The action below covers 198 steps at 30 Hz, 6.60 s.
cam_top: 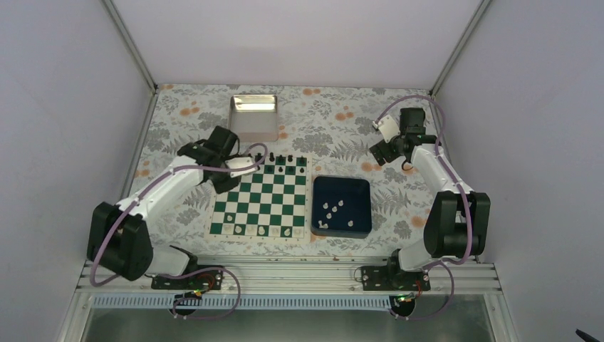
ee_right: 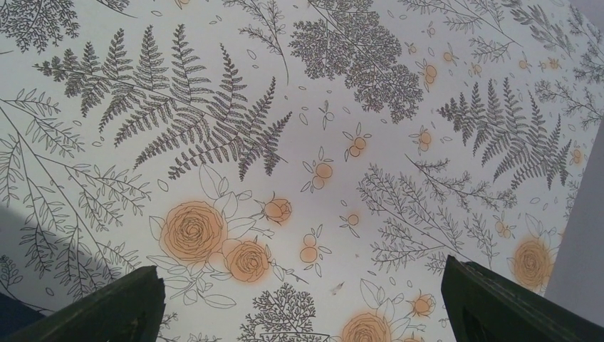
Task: Set up the chess pieces on the board
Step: Place the chess piece on the chessboard, then pick up the chess piece from the storage box, then place the chess piece on the chessboard.
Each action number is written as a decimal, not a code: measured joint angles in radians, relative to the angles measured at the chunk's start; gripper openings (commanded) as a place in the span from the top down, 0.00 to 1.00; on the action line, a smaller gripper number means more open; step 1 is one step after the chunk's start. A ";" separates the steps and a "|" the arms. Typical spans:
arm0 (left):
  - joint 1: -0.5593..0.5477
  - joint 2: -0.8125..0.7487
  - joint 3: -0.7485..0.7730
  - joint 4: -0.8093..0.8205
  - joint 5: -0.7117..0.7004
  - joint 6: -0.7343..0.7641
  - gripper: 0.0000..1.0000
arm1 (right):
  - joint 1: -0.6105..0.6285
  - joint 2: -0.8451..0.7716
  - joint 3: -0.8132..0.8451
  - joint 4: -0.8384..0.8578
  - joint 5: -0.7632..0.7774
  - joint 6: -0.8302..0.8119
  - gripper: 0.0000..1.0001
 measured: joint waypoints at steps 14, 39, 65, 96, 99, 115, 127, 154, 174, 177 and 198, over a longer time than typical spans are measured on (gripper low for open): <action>0.105 -0.134 -0.293 0.053 0.034 0.000 0.98 | 0.001 0.011 0.003 -0.010 -0.005 0.000 0.00; 0.108 -0.184 -0.417 0.095 0.086 -0.029 0.98 | 0.001 0.035 0.003 -0.023 -0.005 0.000 0.00; 0.124 -0.158 -0.429 0.090 0.103 -0.027 0.82 | 0.001 0.049 0.003 -0.029 -0.004 -0.002 0.00; -0.300 0.325 0.478 -0.079 0.128 -0.028 0.62 | 0.000 0.078 0.003 -0.036 0.025 -0.003 0.00; -0.370 0.458 0.587 -0.069 0.131 -0.019 0.62 | 0.000 0.079 0.003 -0.035 0.028 -0.003 0.00; -0.552 0.759 0.808 -0.077 0.218 0.028 0.64 | -0.001 0.085 0.003 -0.036 0.038 -0.004 0.00; -0.567 0.818 0.807 -0.097 0.216 0.050 0.67 | -0.001 0.090 0.003 -0.037 0.037 -0.004 0.00; -0.592 0.889 0.801 -0.086 0.156 0.051 0.79 | -0.001 0.093 0.003 -0.045 0.032 -0.009 0.00; -0.596 0.861 0.864 -0.151 0.115 0.057 0.98 | -0.001 0.095 -0.003 -0.051 0.018 -0.015 0.00; -0.596 0.828 0.864 -0.171 0.090 0.056 0.98 | -0.001 0.095 -0.003 -0.051 0.018 -0.015 0.00; -0.123 0.027 -0.042 -0.056 0.045 -0.025 0.97 | 0.000 0.099 0.000 -0.074 0.014 -0.015 0.00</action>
